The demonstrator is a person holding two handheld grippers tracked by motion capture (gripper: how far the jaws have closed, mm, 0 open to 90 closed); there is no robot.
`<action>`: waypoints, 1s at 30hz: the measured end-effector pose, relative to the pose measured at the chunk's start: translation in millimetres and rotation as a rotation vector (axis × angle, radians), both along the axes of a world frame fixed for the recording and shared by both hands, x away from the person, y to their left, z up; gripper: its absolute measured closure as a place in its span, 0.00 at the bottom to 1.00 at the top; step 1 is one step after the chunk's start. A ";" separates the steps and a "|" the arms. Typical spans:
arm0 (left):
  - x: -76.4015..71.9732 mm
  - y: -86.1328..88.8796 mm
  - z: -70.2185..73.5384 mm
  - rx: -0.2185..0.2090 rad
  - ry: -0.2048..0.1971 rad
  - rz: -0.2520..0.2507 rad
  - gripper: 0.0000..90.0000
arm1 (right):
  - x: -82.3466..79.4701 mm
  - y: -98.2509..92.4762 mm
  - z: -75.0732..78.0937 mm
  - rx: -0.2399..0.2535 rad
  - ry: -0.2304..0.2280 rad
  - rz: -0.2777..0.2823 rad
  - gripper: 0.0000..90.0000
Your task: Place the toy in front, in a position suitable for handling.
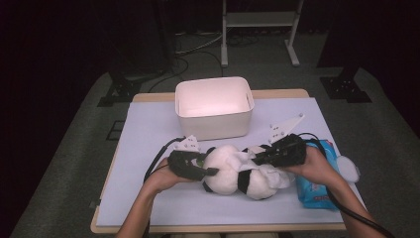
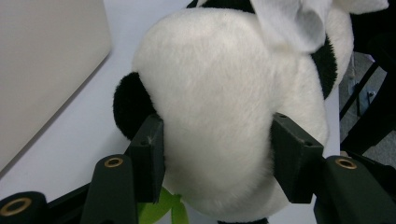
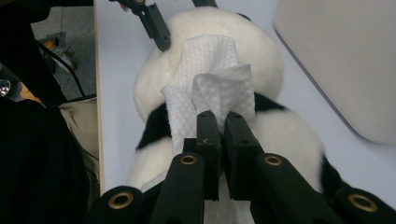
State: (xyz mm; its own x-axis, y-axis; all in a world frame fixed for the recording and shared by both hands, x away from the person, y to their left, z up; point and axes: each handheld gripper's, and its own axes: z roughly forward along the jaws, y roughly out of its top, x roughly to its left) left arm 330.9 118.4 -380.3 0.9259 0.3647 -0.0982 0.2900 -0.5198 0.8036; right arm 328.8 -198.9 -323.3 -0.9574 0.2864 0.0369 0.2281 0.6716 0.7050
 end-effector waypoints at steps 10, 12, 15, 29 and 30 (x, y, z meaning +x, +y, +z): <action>-4.1 3.2 -3.5 -0.009 0.016 0.009 0.48 | -7.0 -47.4 -7.3 0.050 0.040 -0.092 0.94; -3.8 3.5 -4.0 -0.009 0.022 0.013 0.48 | -7.6 -54.6 -10.7 0.052 0.044 -0.108 0.94; -3.7 3.3 -3.9 -0.008 0.024 0.012 0.48 | -7.8 -62.3 -15.3 0.045 0.054 -0.128 0.94; -7.6 -2.5 2.0 0.008 0.015 0.010 0.47 | -6.0 -24.7 0.2 0.039 0.033 -0.043 0.93; -7.8 -2.6 2.2 0.010 0.013 0.009 0.47 | -5.3 -19.9 0.7 0.036 0.030 -0.035 0.93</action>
State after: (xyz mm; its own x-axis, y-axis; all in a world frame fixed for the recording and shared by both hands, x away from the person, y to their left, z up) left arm 323.1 115.8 -378.1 0.9212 0.3741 -0.1067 0.3053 -0.5251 0.7944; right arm 323.5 -218.8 -322.6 -0.9450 0.3179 0.0766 0.2727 0.6369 0.7211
